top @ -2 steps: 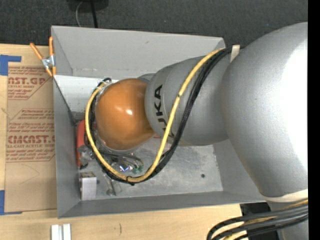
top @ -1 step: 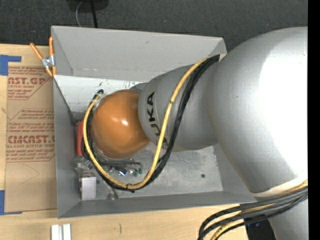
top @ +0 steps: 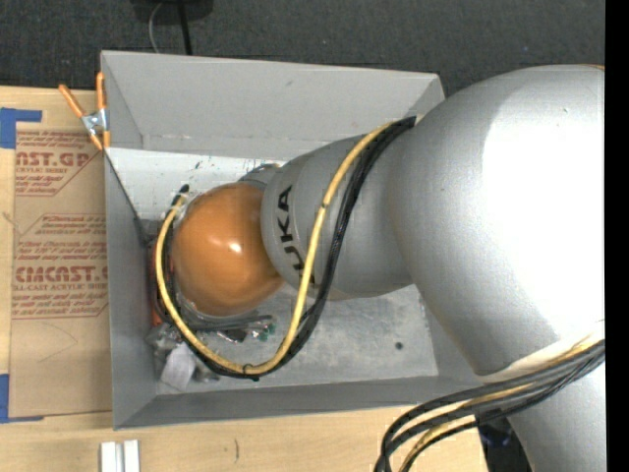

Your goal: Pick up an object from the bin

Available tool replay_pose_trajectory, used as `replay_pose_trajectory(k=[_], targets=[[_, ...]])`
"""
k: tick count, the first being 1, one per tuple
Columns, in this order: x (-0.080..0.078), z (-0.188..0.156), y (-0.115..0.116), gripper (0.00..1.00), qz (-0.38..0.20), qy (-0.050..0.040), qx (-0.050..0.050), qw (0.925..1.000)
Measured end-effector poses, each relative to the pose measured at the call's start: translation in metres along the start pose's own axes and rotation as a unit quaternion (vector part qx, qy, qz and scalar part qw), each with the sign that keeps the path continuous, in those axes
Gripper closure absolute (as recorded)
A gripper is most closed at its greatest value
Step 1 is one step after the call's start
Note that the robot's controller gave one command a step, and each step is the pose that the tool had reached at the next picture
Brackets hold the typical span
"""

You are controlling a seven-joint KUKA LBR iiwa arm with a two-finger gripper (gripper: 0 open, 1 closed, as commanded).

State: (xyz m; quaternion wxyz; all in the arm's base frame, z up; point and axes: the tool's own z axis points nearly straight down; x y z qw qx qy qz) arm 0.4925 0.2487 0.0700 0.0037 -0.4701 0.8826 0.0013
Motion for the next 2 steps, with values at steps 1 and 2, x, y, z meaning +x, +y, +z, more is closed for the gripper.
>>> replay_pose_trajectory(k=[1,2], targets=[[0.000,0.000,0.000,1.00,0.000,-0.0001,0.000,1.0000],[-0.003,-0.064,0.000,1.00,0.000,-0.0037,0.001,1.0000]])
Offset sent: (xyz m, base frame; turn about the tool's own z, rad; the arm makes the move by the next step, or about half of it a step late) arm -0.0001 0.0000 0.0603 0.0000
